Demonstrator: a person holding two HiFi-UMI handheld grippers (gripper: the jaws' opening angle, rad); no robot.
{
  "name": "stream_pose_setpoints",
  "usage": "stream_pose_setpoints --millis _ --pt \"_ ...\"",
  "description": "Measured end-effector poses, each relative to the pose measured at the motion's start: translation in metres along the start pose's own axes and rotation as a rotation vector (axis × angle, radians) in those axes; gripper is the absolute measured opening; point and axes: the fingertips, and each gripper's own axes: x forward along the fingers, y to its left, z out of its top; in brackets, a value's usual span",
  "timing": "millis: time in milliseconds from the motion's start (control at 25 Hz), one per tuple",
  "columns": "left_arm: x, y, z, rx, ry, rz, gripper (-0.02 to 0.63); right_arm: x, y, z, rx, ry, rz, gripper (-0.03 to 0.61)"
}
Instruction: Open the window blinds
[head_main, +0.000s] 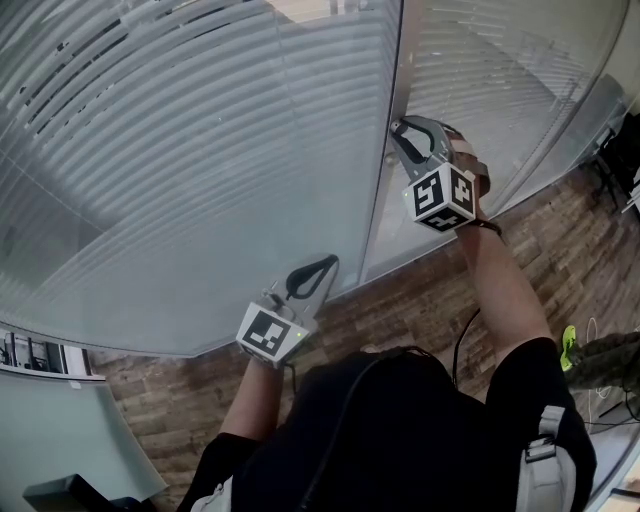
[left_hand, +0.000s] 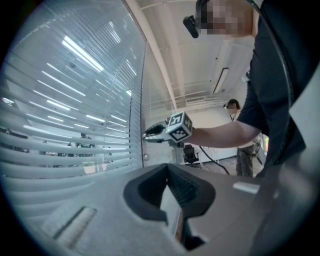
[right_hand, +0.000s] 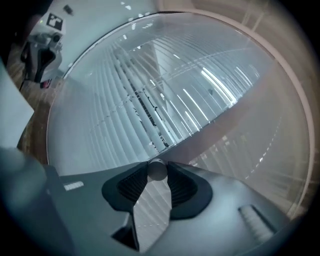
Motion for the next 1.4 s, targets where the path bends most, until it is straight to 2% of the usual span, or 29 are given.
stream_pose_setpoints --millis 120,480,760,880,1000,1240,1400 --pt "-0.001 -0.001 0.002 -0.005 0.015 -0.002 0.005 0.000 -0.004 -0.001 0.150 -0.021 0.009 0.127" --pt "-0.002 -0.001 0.001 -0.006 0.024 0.000 0.005 0.001 -0.008 -0.005 0.502 -0.081 0.019 0.127" --pt "0.000 -0.001 -0.008 -0.021 -0.011 0.003 0.005 0.001 -0.010 -0.014 0.701 -0.115 0.032 0.127" --pt "0.004 -0.001 -0.005 -0.007 0.008 -0.007 0.005 0.002 -0.011 -0.013 0.810 -0.136 0.046 0.129" --pt "0.005 -0.003 -0.005 -0.013 -0.012 -0.010 0.004 0.000 -0.013 -0.013 0.916 -0.150 0.050 0.127" --pt "0.002 -0.006 -0.001 -0.016 0.023 -0.014 0.004 -0.004 -0.015 -0.012 1.093 -0.190 0.037 0.129" --pt "0.002 0.003 -0.010 -0.011 -0.005 -0.005 0.004 0.001 -0.016 -0.016 1.159 -0.198 0.023 0.129"
